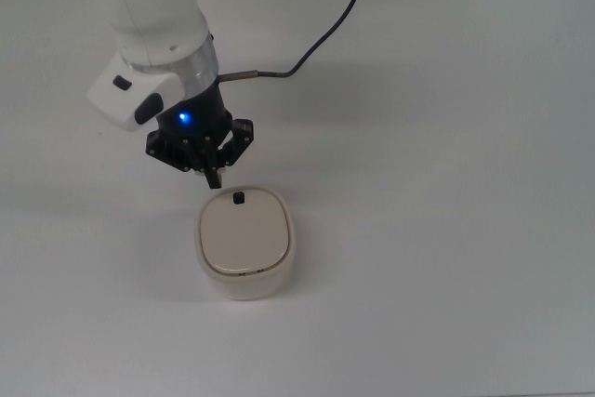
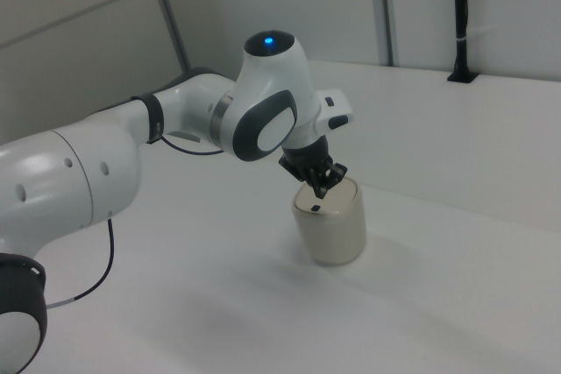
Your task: Open the trash can
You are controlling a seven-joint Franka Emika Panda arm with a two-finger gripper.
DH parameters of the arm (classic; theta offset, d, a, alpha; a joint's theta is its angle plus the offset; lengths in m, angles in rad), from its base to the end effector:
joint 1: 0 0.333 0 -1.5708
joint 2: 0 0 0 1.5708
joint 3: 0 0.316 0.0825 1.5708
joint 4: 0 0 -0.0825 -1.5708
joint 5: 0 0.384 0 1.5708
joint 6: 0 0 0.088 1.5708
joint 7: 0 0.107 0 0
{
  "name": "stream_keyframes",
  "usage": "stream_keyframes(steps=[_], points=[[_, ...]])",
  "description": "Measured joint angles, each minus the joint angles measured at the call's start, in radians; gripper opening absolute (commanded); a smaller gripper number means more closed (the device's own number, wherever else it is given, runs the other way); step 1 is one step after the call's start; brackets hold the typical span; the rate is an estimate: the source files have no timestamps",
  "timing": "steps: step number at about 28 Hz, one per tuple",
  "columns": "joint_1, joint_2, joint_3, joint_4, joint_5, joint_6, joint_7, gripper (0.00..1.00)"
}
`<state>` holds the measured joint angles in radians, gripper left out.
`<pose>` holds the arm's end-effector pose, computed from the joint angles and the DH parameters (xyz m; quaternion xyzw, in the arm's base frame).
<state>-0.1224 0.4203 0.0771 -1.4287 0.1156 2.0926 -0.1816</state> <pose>0.7064 -0.0357 0.4803 -0.9894 -0.0398 -0.1287 0.0542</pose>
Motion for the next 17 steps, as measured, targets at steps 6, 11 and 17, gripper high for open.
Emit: stream_keyframes(steps=[6, 11, 17], points=[[0.009, 0.049, 0.000, -0.008, -0.051, 0.002, -0.004, 0.00], [0.018, 0.053, 0.001, -0.001, -0.086, 0.000, -0.004, 0.00], [0.019, 0.053, 0.001, 0.000, -0.088, 0.000, -0.004, 0.00]])
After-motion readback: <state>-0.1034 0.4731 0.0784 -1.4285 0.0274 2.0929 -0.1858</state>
